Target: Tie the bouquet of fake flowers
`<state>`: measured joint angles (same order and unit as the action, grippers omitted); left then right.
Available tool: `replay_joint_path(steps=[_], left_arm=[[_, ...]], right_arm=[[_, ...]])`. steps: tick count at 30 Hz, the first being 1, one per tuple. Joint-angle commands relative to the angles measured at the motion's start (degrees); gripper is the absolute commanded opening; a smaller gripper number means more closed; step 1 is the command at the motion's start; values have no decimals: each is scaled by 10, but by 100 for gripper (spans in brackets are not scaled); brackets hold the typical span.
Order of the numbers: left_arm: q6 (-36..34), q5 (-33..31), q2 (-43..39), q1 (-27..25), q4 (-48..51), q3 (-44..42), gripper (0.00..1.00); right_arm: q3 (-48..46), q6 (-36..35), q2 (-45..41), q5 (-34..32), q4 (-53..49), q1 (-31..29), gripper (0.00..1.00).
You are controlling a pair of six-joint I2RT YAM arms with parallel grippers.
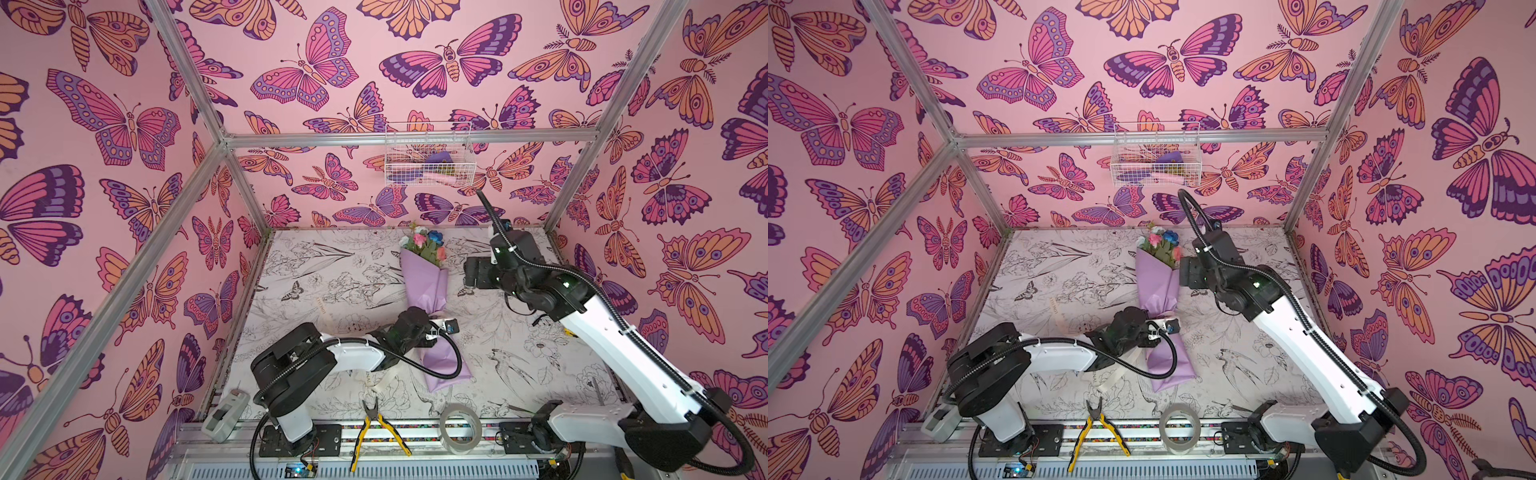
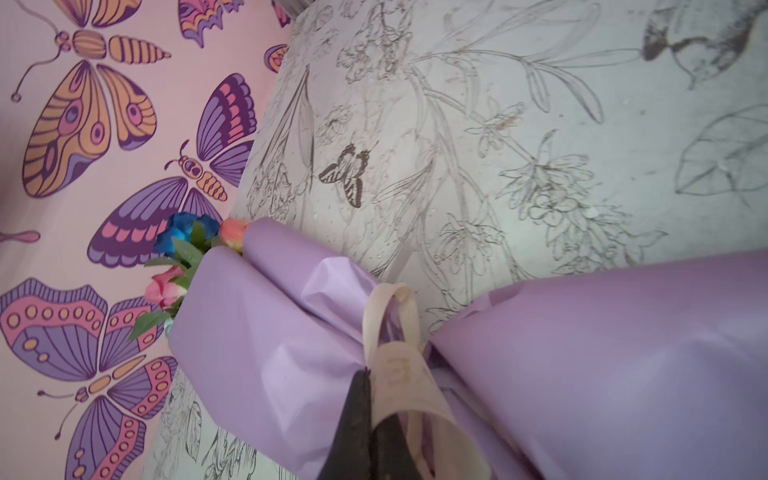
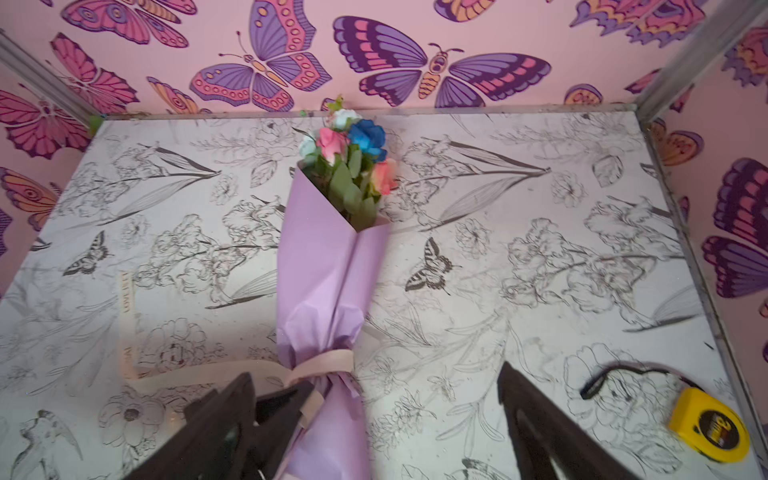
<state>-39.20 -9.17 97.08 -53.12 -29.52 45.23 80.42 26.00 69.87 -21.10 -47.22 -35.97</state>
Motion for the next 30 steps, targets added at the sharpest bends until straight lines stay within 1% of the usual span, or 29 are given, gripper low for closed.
replay_joint_path(steps=[1, 3, 5, 7, 9, 13, 16, 19, 21, 22, 23, 26, 30], left_arm=[[83, 12, -19, 19, -13, -5, 0], [111, 17, -23, 32, -3, -4, 0], [147, 34, -27, 48, 17, 0, 0], [185, 45, -30, 61, 35, 5, 0], [218, 51, -33, 70, 53, 6, 0], [289, 52, -42, 85, 77, 4, 0], [340, 57, -44, 96, 85, 2, 0], [375, 76, -40, 109, 105, 11, 0], [393, 90, -34, 118, 128, 23, 0], [399, 98, -30, 122, 140, 29, 0], [407, 102, -27, 125, 150, 35, 0], [427, 117, -19, 135, 177, 48, 0], [445, 138, -9, 146, 182, 53, 0]], right_arm=[[-59, 12, -37, -32, 33, 1, 92], [-100, 4, -61, -10, 45, 0, 90], [-143, 11, -88, 17, 57, -5, 84], [-185, 17, -112, 18, 71, -30, 81], [-217, 28, -132, -3, 79, -75, 78], [-275, 65, -152, -75, 104, -220, 71], [-320, 66, -139, -78, 158, -320, 68], [-352, 18, -107, -48, 231, -393, 66], [-356, -20, -81, -14, 254, -416, 66], [-355, -36, -66, 2, 259, -422, 67], [-352, -49, -53, 14, 261, -425, 67], [-335, -98, -6, 77, 268, -427, 57], [-300, -143, 66, 108, 274, -429, 55]])
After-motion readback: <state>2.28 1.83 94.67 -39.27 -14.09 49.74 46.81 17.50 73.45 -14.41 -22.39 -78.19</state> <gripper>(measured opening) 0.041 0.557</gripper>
